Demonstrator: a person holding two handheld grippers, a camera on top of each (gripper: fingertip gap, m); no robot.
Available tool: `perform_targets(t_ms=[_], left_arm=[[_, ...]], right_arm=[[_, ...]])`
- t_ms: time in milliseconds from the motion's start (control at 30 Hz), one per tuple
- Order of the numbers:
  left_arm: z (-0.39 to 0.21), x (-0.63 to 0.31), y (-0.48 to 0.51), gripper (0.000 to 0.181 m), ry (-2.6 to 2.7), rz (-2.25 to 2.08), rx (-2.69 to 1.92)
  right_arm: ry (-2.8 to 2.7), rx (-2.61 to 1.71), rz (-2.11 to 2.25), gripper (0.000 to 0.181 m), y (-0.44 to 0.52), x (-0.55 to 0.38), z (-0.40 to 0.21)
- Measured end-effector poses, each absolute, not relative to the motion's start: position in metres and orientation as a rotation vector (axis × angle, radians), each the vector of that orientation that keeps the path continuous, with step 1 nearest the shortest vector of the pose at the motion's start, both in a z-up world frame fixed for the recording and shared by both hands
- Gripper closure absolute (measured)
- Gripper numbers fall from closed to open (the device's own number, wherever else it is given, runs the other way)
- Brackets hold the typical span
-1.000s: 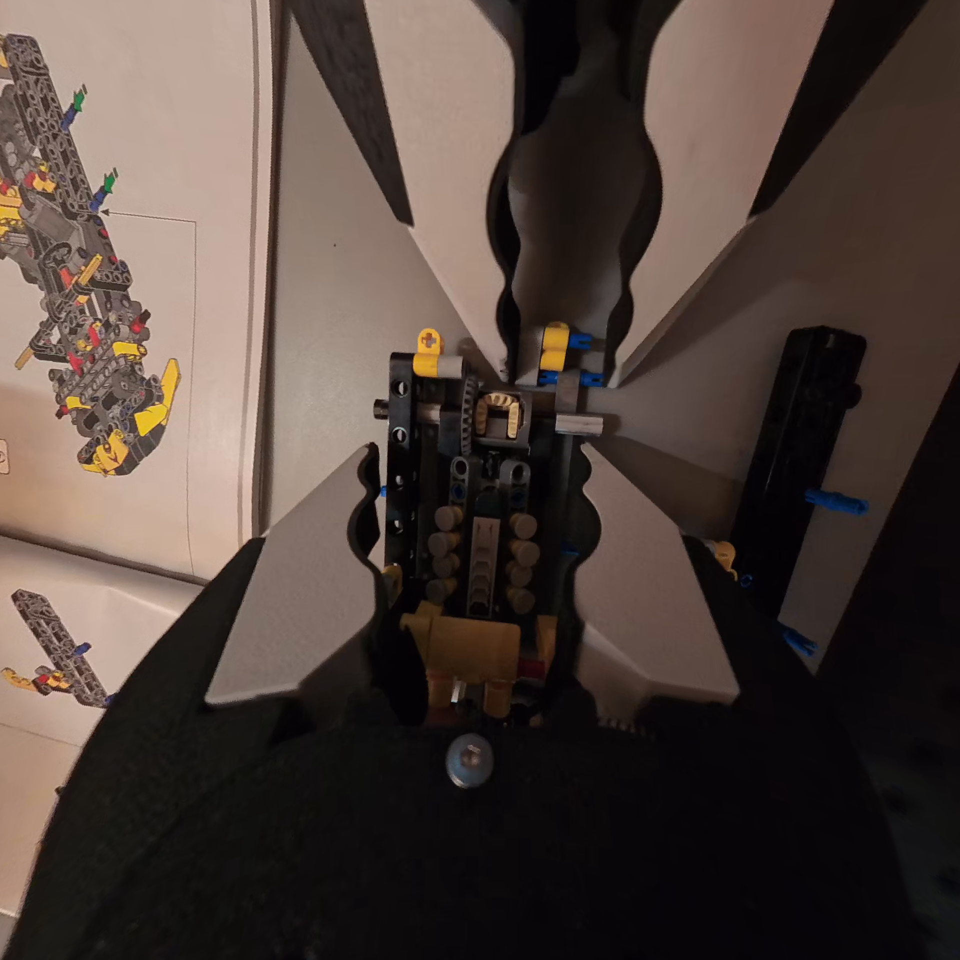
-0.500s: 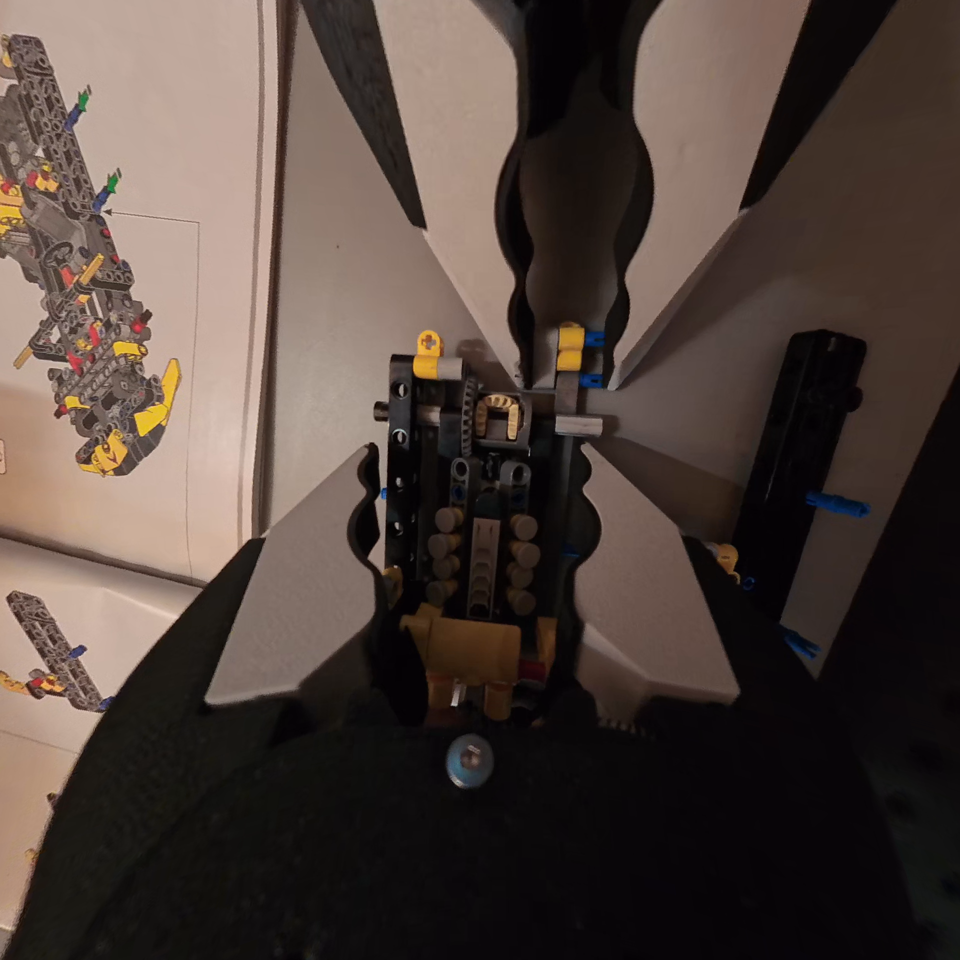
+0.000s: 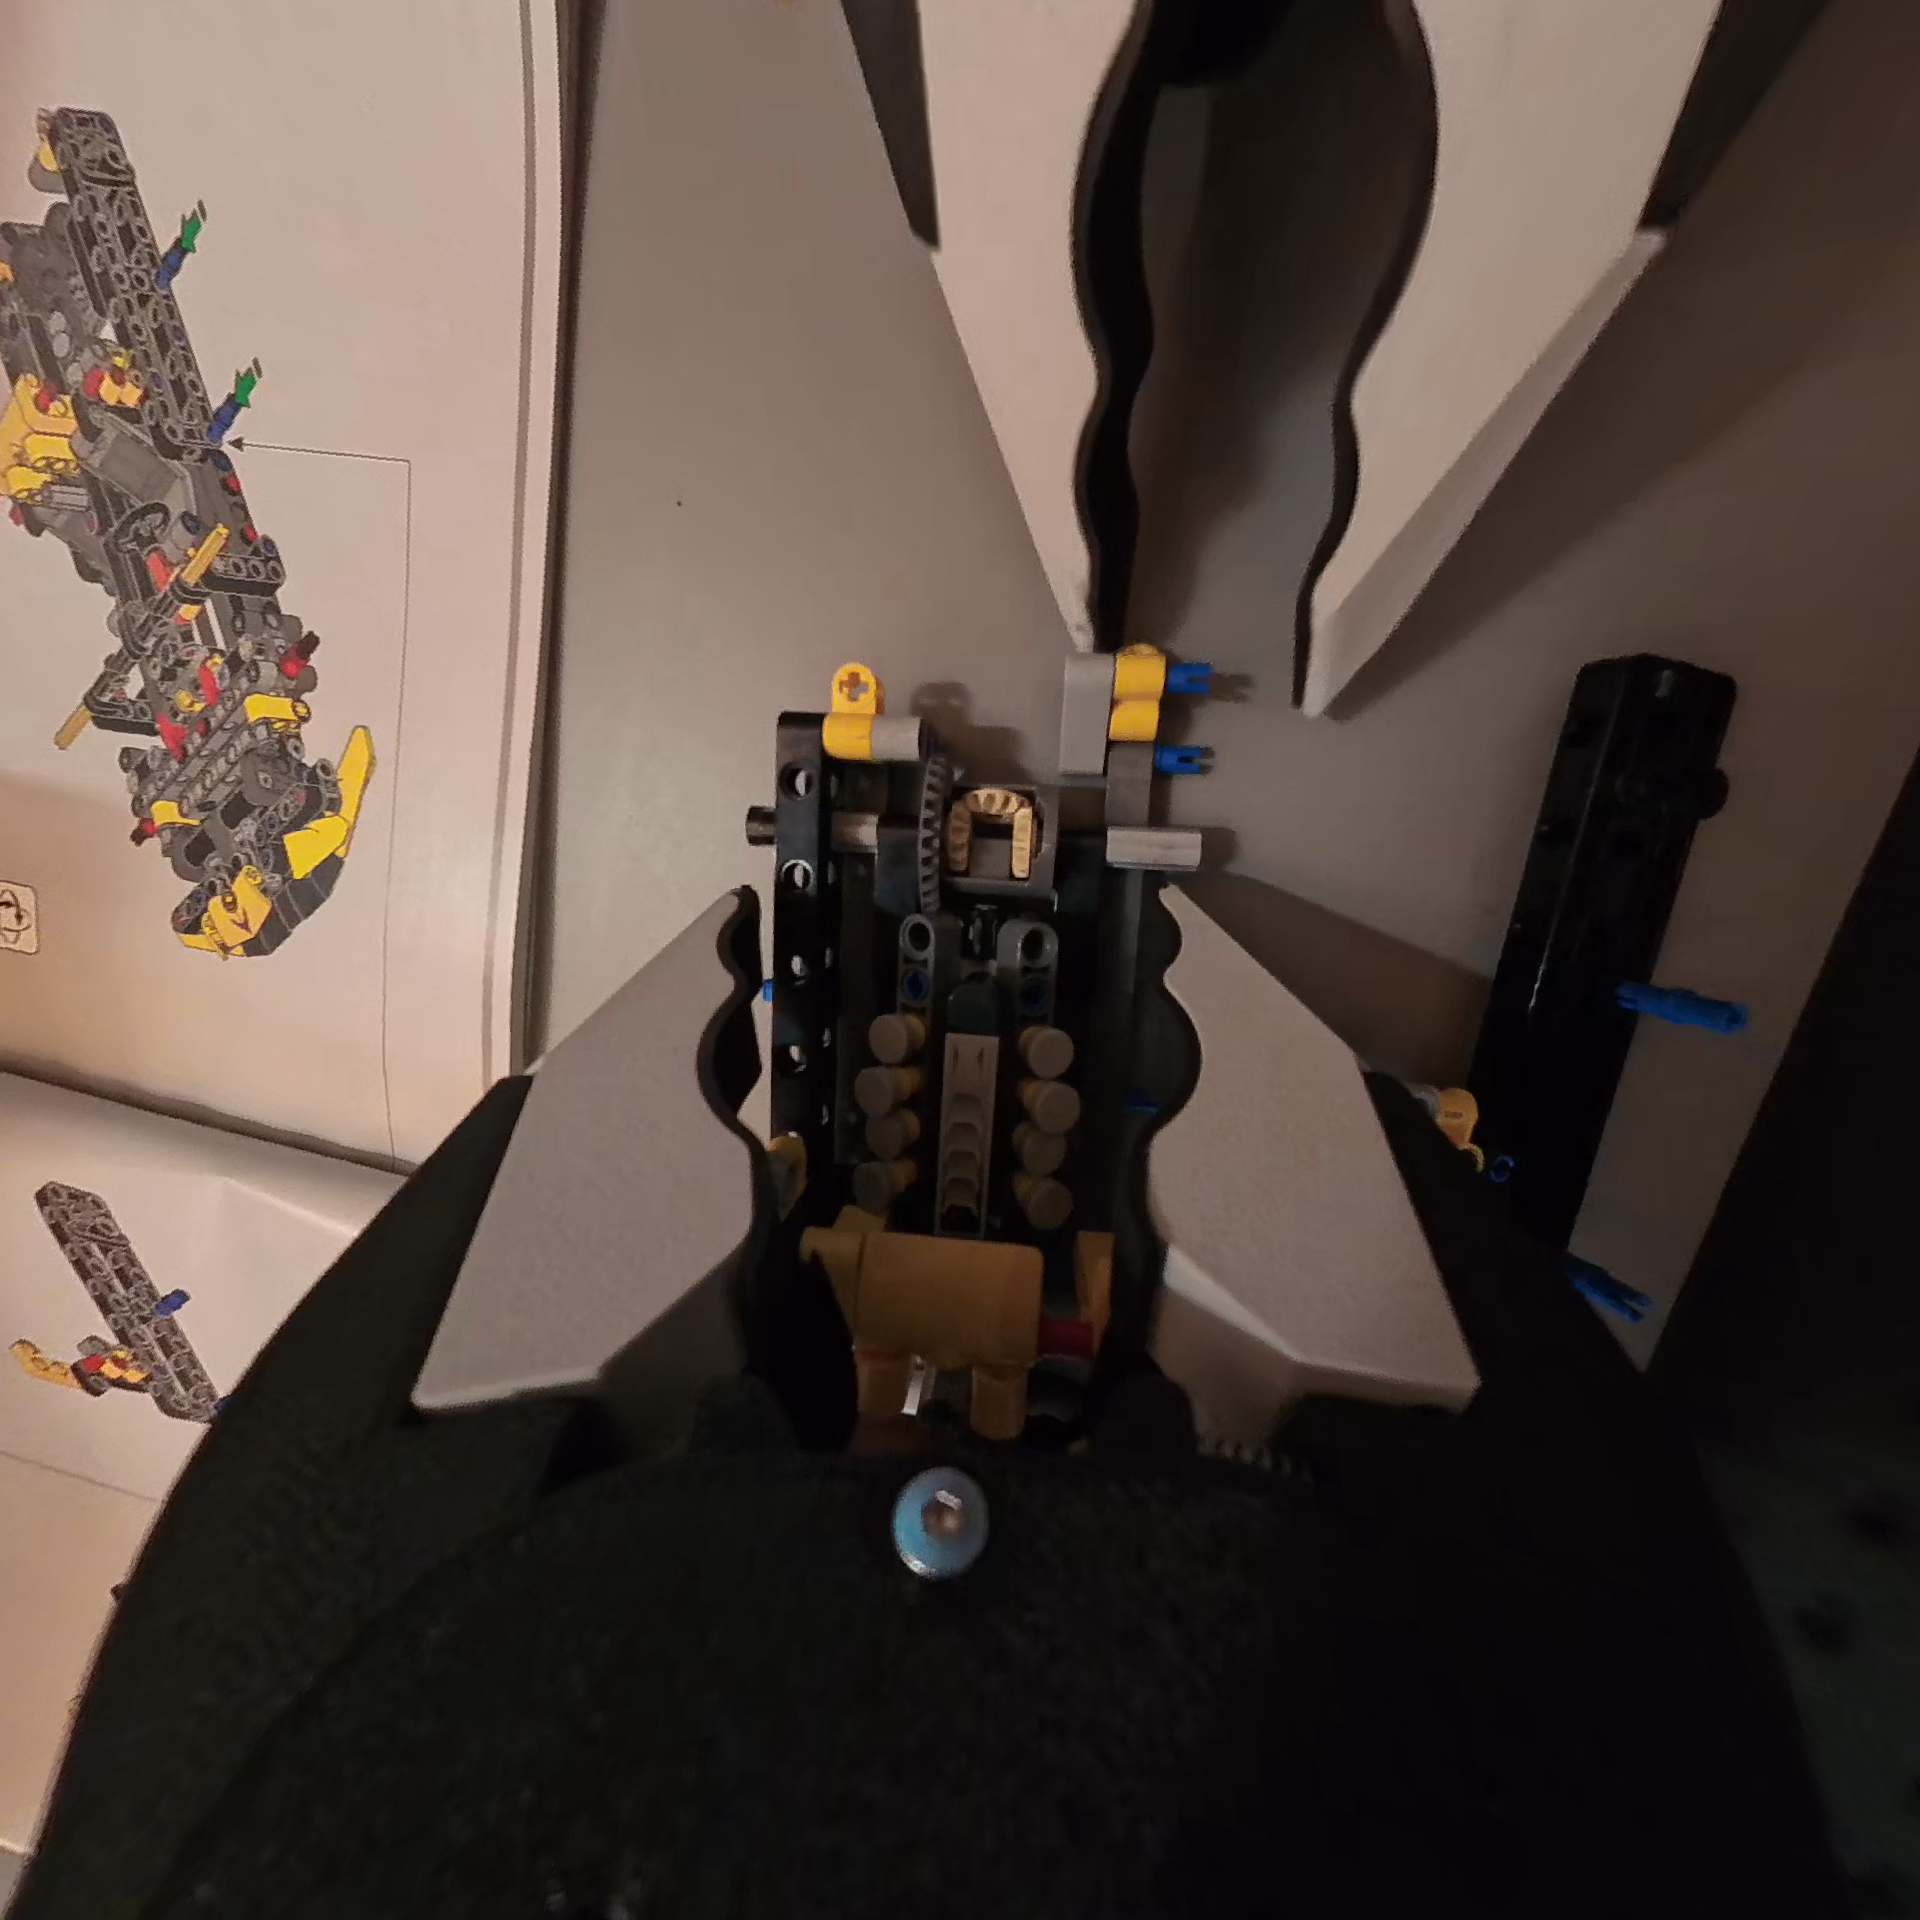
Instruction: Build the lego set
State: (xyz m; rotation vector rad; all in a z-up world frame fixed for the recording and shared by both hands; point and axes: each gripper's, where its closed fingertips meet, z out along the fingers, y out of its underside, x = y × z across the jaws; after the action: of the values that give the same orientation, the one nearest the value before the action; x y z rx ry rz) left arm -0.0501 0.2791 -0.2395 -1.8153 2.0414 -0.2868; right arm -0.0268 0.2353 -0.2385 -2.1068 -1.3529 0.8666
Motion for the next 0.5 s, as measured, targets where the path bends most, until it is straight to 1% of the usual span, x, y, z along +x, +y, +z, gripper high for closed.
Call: perform_targets(t_ms=[133,333,500], left_arm=[[-0.239,-0.050,0.279,0.108,2.027,-0.283,-1.813],[-0.239,-0.050,0.279,0.108,2.021,-0.283,-1.793],[-0.238,-0.049,0.278,0.110,2.035,-0.282,-1.760]], right_arm=[[-1.285,-2.059,0.849,0.157,0.240,-0.037,-0.226],[-1.242,-2.114,0.803,0.155,0.242,-0.035,-0.235],[-1.188,-2.084,0.782,0.158,0.243,-0.036,-0.227]])
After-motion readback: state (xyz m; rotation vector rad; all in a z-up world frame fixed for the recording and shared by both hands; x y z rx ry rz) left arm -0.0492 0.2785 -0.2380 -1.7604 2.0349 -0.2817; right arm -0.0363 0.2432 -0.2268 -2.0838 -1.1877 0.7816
